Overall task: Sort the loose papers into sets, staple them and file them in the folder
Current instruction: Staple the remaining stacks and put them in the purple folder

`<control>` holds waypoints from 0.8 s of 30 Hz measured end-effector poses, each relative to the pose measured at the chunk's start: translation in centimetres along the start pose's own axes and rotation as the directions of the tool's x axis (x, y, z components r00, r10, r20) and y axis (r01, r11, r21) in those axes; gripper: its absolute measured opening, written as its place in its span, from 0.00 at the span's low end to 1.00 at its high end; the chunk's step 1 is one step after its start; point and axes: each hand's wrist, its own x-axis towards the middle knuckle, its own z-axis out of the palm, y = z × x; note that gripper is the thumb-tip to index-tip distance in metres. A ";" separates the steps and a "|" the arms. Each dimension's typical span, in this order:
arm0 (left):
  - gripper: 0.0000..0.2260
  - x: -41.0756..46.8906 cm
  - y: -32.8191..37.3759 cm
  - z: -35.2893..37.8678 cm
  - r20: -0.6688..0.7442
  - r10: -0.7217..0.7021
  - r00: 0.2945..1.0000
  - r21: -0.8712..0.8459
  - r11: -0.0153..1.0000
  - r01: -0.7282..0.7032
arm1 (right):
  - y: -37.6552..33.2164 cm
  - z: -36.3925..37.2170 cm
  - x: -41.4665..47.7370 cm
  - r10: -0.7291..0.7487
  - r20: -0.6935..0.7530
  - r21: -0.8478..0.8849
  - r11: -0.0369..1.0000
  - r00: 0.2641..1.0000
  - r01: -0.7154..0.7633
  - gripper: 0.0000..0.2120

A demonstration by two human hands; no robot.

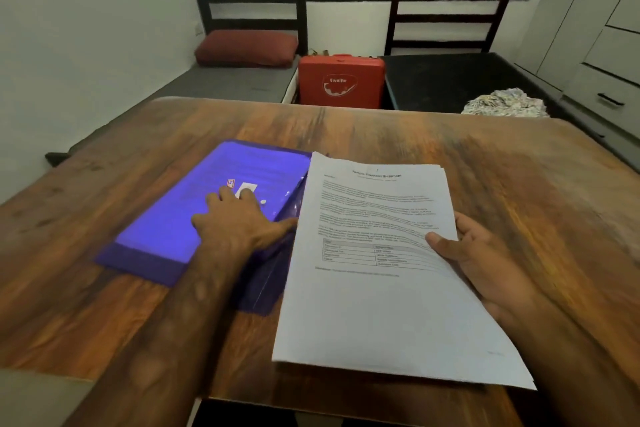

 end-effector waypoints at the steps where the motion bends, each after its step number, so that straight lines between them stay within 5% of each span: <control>1: 0.35 -0.1 0.5 0.4 -0.020 0.009 1.000 0.063 0.998 -0.008 | -0.2 0.6 0.0 -0.004 0.022 -0.010 1.000 1.000 0.004 0.16; 4: 0.18 -0.1 0.8 1.2 -0.078 0.017 0.997 0.141 0.990 -0.006 | -1.0 2.8 0.2 0.001 0.094 -0.102 0.995 0.996 0.009 0.15; 11: 0.28 -0.3 -1.1 0.8 -0.089 0.106 0.990 -0.016 0.994 -0.108 | -2.0 2.7 2.1 -0.008 0.014 -0.481 0.877 1.000 0.014 0.14; 24: 0.12 2.1 -2.8 -1.6 -0.117 0.412 0.904 0.211 0.899 -0.383 | -2.1 3.3 2.2 0.081 0.078 -0.412 0.910 0.994 -0.042 0.13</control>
